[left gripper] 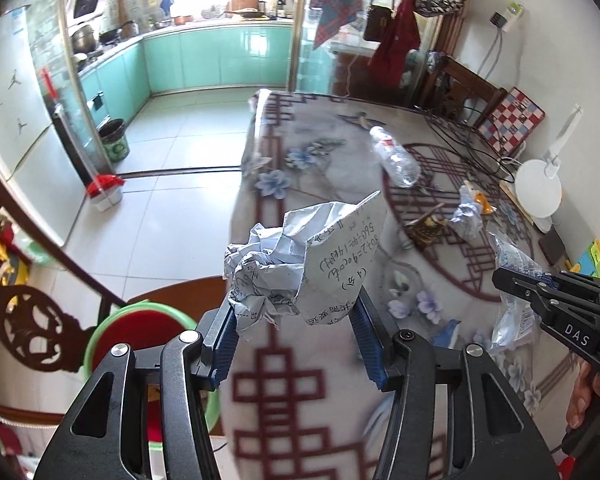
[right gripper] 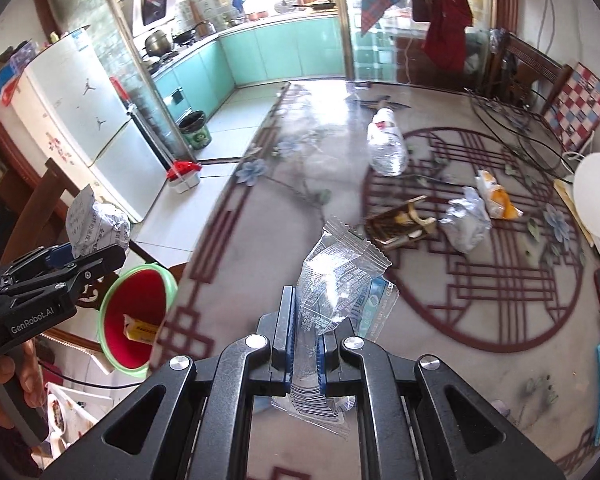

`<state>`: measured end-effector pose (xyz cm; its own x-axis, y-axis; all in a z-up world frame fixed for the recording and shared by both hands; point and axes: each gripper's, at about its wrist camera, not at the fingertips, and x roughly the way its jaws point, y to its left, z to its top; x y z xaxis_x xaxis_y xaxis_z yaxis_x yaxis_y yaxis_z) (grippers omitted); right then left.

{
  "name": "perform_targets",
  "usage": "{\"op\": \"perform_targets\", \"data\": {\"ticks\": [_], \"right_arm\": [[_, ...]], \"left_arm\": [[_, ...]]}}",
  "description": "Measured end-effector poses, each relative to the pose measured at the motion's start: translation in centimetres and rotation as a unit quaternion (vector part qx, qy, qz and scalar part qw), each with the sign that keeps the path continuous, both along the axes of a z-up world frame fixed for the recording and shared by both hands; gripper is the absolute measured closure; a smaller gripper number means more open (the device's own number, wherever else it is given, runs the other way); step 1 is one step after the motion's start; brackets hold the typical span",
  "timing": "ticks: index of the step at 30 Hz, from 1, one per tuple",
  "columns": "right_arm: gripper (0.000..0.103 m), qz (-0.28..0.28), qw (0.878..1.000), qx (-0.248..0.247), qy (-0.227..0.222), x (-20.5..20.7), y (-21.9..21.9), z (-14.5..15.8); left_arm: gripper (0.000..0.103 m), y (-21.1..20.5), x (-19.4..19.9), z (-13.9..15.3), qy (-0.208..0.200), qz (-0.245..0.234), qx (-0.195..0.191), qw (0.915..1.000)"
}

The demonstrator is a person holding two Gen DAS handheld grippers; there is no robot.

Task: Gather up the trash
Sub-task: 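Carry the wrapper and crumpled paper with both tools over the bucket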

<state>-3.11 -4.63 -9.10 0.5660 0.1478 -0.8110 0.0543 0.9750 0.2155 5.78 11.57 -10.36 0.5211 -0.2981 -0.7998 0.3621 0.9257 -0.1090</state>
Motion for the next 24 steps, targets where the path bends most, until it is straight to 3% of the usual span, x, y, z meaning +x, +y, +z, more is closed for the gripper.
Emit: {"op": "perform_targets", "data": {"ticks": [10,24], "right_arm": [[0.096,0.057,0.998,-0.003,-0.026,2.0,7.0,2.0],[0.096,0.156,0.987,0.004,-0.034,4.1,17.2,2.3]], "left_arm": [[0.052,6.4,0.5,-0.7,0.001,0.056,0.004,0.9984],[0.052,13.2,0.1,-2.1,0.012,0.120,0.011,0.9927]]}}
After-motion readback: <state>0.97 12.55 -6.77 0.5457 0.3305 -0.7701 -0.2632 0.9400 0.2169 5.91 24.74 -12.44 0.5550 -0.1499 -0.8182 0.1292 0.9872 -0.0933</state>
